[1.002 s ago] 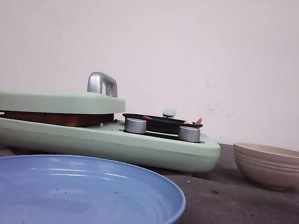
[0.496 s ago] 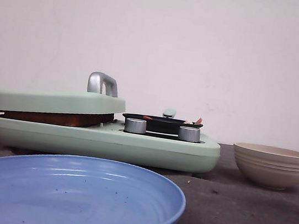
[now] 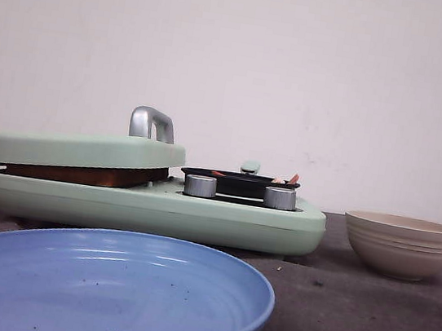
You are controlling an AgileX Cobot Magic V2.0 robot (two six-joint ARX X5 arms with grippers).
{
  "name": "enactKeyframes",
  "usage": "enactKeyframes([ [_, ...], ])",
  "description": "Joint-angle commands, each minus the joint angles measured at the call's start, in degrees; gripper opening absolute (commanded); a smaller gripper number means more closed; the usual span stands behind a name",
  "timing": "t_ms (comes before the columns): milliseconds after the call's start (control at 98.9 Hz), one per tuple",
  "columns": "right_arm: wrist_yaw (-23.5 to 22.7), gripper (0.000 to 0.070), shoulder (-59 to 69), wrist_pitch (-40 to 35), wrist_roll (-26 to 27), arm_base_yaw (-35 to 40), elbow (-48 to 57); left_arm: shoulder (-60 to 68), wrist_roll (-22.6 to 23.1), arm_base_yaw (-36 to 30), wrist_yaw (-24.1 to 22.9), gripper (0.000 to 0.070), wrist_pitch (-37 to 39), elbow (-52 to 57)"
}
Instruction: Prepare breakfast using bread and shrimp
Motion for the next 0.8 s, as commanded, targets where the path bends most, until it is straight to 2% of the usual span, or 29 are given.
enactKeyframes([
  [0, 5.0, 0.0001, -0.6, 1.2, -6.8, -0.7, -0.6, -0.1, 0.7, 0.0, 0.2, 0.0000, -0.2, -1.0],
  [81, 8.0, 0.0001, -1.5, 3.3, -11.7, -2.3, -2.3, -0.1, 0.7, 0.0, 0.3, 0.0000, -0.2, -1.0],
  [172, 8.8, 0.0001, -3.0, 6.9, -14.1, -4.0, -4.9, -0.1, 0.7, 0.0, 0.3, 0.0000, -0.2, -1.0],
  [293, 8.8, 0.0001, -6.2, 10.8, -14.1, -6.0, -9.4, -0.1, 0.7, 0.0, 0.3, 0.0000, -0.2, -1.0],
  [546, 8.3, 0.0001, -17.3, 10.6, -14.1, -9.5, -17.2, -0.1, 0.7, 0.0, 0.2, 0.0000, -0.2, -1.0],
  [789, 7.0, 0.0001, -17.1, 10.4, -13.8, -10.0, -20.4, -0.1, 0.7, 0.0, 0.3, 0.0000, -0.2, -1.0],
])
